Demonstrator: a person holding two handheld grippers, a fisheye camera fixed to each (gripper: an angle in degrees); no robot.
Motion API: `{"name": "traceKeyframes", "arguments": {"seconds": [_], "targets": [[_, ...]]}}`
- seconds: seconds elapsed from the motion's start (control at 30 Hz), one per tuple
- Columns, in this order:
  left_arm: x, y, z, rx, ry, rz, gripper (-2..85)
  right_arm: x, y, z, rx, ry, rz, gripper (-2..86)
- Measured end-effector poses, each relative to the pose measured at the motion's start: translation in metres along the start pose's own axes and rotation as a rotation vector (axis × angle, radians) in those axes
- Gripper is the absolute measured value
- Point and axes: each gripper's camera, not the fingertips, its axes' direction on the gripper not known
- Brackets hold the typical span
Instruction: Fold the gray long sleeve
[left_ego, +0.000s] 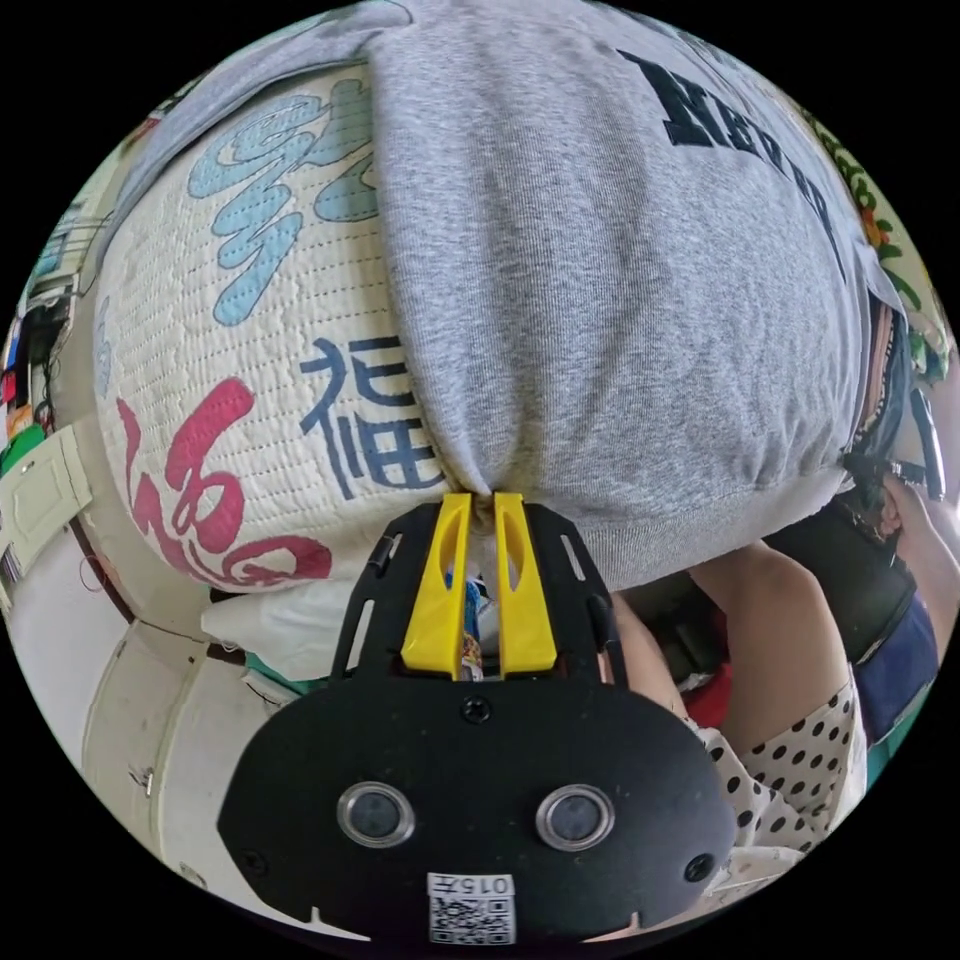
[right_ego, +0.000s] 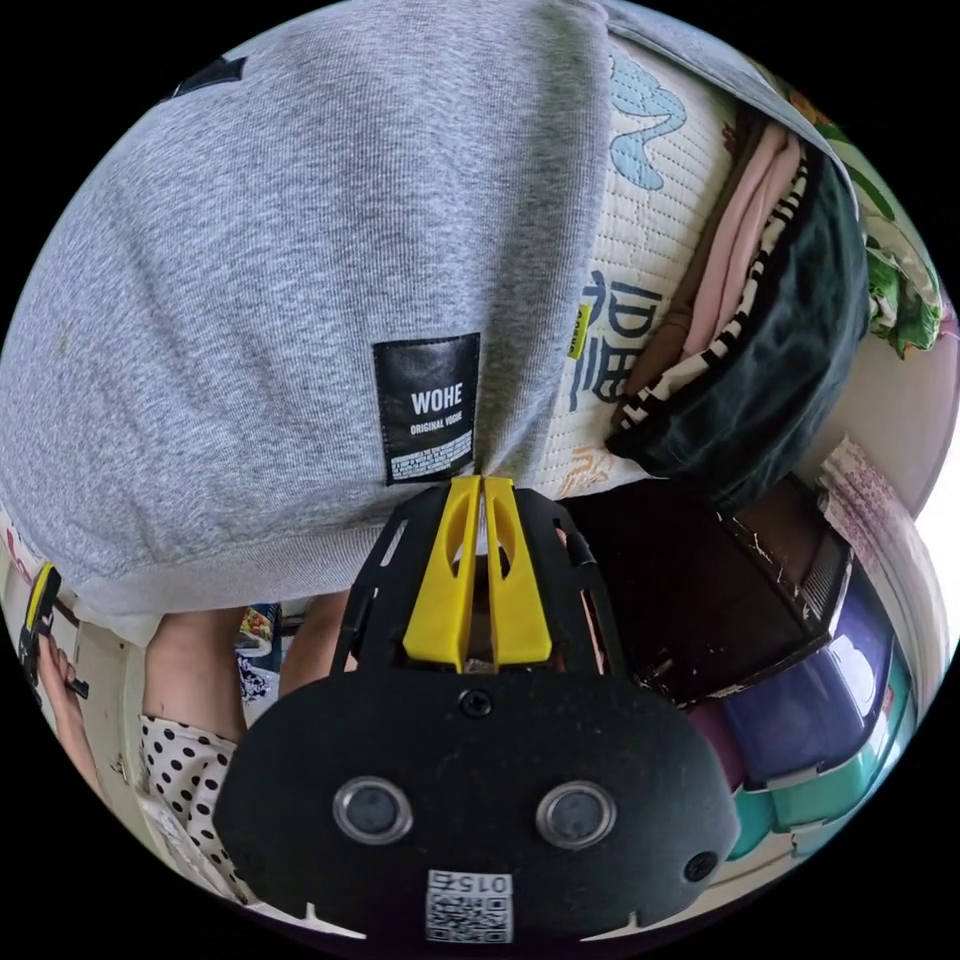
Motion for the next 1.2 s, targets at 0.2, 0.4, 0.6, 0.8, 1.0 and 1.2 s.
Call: {"name": "traceKeyframes", "arguments": {"seconds": [0.2,0.4,0.6,0.8,1.0,1.2], "targets": [[-0.011,0.027,-0.04,0.04,0.007,-0.01,5.5,0.01,0.022,0.018,-0.005,-0.042,-0.032,-0.1],[-0.067,0.066,-0.089,0.081,0.195,-0.222,5.6,0.039,0.049,0.045,0.014,-0.178,-0.048,0.2],[-0.051,0.088,-0.169,0.172,0.114,-0.217,5.5,0.08,0.089,0.085,0.087,-0.404,0.017,0.8],[0.082,0.029,-0.241,0.294,0.184,0.033,5.5,0.106,0.122,0.122,0.091,-0.509,-0.139,3.8],[0.279,-0.063,-0.285,0.347,0.258,0.303,5.7,0.187,0.176,0.133,0.193,-0.667,-0.275,8.4],[0.419,-0.127,-0.284,0.241,0.223,0.438,6.2,0.367,0.209,0.104,0.65,-0.829,-0.051,9.7]]}}
